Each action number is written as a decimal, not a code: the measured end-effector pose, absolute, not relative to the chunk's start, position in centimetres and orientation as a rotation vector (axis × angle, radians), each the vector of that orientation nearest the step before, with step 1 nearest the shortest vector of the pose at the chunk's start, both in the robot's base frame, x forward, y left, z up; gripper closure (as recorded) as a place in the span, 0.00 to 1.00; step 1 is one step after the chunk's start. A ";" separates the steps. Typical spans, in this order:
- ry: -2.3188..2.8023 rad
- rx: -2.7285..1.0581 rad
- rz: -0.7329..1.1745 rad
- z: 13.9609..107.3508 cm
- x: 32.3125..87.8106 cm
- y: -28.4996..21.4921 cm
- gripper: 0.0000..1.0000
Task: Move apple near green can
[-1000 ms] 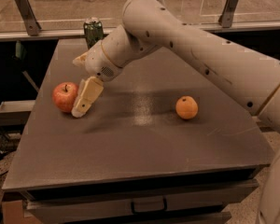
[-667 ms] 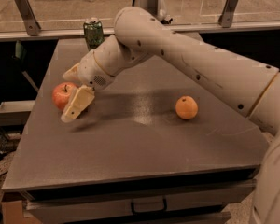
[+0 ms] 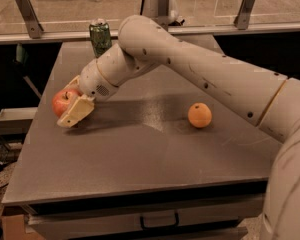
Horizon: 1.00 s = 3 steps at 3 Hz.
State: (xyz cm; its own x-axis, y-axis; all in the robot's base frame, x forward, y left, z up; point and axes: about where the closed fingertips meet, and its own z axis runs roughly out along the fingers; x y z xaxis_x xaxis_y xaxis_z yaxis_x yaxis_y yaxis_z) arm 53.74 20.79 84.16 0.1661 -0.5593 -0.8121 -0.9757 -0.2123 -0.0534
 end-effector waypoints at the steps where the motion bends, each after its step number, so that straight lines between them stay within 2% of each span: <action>1: 1.466 -1.786 0.842 86.1 55.7 18.5 0.87; 2: 1.487 -1.674 0.685 90.0 59.8 13.2 1.00; 3: 1.487 -1.674 0.685 90.0 59.8 13.2 1.00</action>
Offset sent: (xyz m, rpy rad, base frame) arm 0.1073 -0.1463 0.1042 0.0543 -0.2580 -0.3540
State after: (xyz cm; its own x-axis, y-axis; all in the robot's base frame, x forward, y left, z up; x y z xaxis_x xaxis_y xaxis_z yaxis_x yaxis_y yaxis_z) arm 59.79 13.16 90.04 0.1704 -0.5607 -0.8103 -0.9802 -0.0124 -0.1975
